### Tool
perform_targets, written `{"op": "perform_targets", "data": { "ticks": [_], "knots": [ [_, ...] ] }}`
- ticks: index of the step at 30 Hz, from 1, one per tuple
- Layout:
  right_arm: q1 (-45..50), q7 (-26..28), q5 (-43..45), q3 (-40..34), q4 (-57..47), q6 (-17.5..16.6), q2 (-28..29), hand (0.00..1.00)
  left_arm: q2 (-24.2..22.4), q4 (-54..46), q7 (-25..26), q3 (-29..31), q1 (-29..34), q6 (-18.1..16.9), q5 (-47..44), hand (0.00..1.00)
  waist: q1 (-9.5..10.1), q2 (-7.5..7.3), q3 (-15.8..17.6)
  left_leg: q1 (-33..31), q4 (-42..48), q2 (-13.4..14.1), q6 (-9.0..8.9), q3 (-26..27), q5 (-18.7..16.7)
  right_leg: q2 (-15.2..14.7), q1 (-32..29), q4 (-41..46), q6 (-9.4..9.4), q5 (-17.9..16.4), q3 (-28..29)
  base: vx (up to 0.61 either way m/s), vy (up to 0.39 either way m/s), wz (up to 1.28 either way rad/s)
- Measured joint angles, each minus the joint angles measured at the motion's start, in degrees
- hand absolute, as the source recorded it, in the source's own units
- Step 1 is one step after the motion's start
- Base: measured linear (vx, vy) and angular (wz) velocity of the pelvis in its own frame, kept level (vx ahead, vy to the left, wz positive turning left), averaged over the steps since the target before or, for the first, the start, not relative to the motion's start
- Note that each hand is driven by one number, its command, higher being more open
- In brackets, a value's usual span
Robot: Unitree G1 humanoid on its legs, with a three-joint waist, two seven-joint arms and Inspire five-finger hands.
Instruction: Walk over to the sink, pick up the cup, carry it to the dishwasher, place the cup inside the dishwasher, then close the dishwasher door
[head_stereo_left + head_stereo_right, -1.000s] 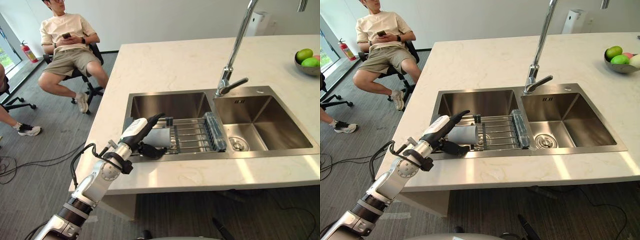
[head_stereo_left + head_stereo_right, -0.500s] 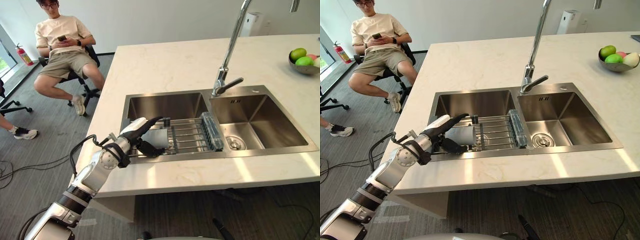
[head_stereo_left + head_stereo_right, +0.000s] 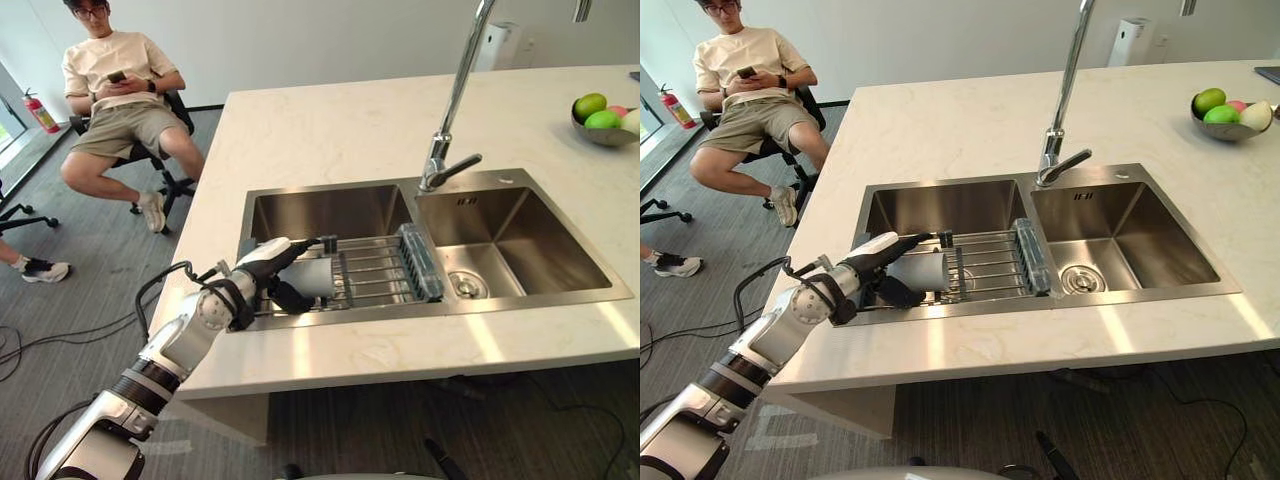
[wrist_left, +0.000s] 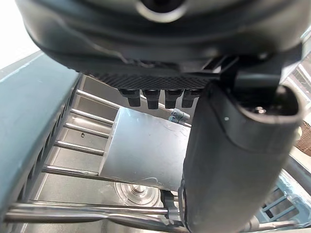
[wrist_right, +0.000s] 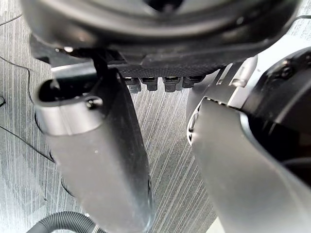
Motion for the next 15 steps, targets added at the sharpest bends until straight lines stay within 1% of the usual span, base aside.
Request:
{"op": "perform_targets", "data": {
  "ticks": [6, 8, 15],
  "knots": [
    [-0.04, -0.27, 0.27, 1.24, -0.01, 0.14, -0.35, 1.00, 0.63, 0.14, -1.25, -0.34, -0.44, -2.14, 2.51, 1.00, -0.61, 0.03, -0.02, 0.00, 0.09, 0.00, -0.01, 0.00, -0.01, -0.01, 0.00, -0.01, -0.01, 0.01, 0.01, 0.00, 0.000, 0.00],
    [-0.01, -0.32, 0.65, 1.24, -0.01, 0.14, -0.37, 1.00, 1.79, 0.12, -1.36, -1.63, -0.96, -3.02, 3.52, 1.00, -0.97, 0.08, -0.05, 0.01, 0.10, 0.01, -0.04, 0.01, -0.03, 0.00, 0.00, -0.03, -0.01, 0.01, 0.02, 0.00, 0.000, 0.00],
    [0.10, -1.08, 2.16, 1.78, 0.02, -0.03, -0.54, 1.00, 2.23, 0.11, -3.07, -2.92, -1.37, -2.78, 5.81, 1.00, -1.32, 0.33, -0.21, 0.33, 0.10, 0.00, -0.15, 0.72, -0.36, -0.01, 0.00, -0.22, 0.00, 0.02, 0.71, 0.00, 0.000, -0.05]
  ]
}}
